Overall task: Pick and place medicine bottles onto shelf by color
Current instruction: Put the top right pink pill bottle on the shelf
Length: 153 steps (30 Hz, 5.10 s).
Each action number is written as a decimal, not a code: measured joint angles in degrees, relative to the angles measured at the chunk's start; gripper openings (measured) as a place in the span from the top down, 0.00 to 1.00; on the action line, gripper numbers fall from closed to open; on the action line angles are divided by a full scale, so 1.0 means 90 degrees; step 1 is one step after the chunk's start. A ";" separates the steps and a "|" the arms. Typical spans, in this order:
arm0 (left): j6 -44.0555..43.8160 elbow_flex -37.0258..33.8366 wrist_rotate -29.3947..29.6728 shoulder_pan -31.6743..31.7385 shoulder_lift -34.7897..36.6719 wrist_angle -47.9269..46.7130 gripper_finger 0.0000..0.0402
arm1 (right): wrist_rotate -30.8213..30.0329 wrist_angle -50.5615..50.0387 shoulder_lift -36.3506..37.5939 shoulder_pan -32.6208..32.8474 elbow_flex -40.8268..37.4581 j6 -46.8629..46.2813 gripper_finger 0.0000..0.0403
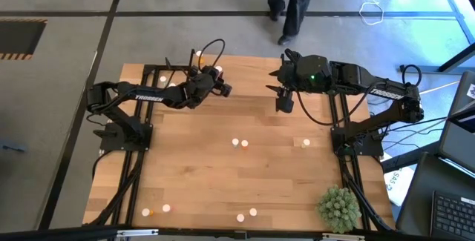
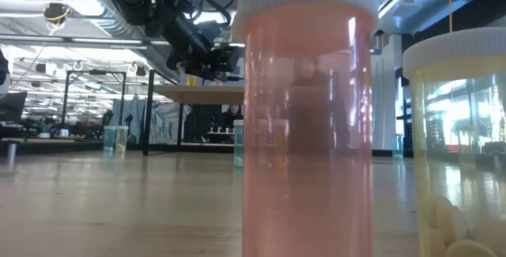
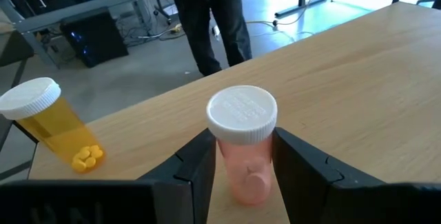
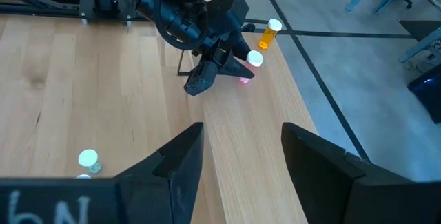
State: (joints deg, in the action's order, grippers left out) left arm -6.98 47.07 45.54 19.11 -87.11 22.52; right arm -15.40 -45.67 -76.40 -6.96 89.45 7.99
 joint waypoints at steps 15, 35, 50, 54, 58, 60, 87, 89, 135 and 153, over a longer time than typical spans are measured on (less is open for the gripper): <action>-0.0010 0.0000 0.0041 0.0012 0.0000 -0.0005 0.67 | 0.0000 0.0001 0.0001 -0.0001 0.0000 0.0001 0.51; 0.0002 0.0000 -0.0027 0.0010 0.0000 -0.0022 0.65 | 0.0000 -0.0001 -0.0001 0.0001 0.0000 0.0001 0.51; 0.0330 0.0002 -0.0013 0.0000 0.0000 0.0025 0.48 | 0.0001 0.0001 0.0001 0.0000 0.0000 0.0001 0.51; 0.0335 0.0002 0.0003 -0.0062 0.0000 0.0063 0.48 | 0.0001 0.0001 0.0002 0.0001 0.0000 0.0001 0.51; 0.0341 0.0002 0.0016 -0.0074 0.0053 0.0045 0.48 | 0.0000 -0.0001 0.0002 0.0002 0.0000 0.0000 0.51; 0.0359 0.0005 0.0048 -0.0095 0.0112 0.0083 0.48 | 0.0001 0.0001 0.0001 0.0000 0.0000 0.0002 0.51; 0.0279 0.0007 0.0215 -0.0739 0.0813 -0.0995 0.48 | 0.0000 0.0002 0.0002 -0.0001 0.0000 -0.0001 0.51; 0.0181 0.0007 0.0223 -0.0775 0.0958 -0.1323 0.48 | 0.0000 0.0002 0.0002 0.0002 0.0000 -0.0001 0.51; 0.1873 0.0013 -0.2978 -0.0135 0.1543 -0.2062 0.99 | 0.0000 0.0009 0.0002 -0.0001 0.0000 -0.0001 0.51; 0.1619 0.3396 -0.4202 0.0917 0.1048 -0.7472 1.00 | 0.0000 0.0009 0.0001 0.0002 0.0000 0.0001 0.51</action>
State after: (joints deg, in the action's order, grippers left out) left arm 7.59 77.63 7.72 27.37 -77.68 -44.73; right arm -15.40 -45.58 -76.39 -6.94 89.45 8.00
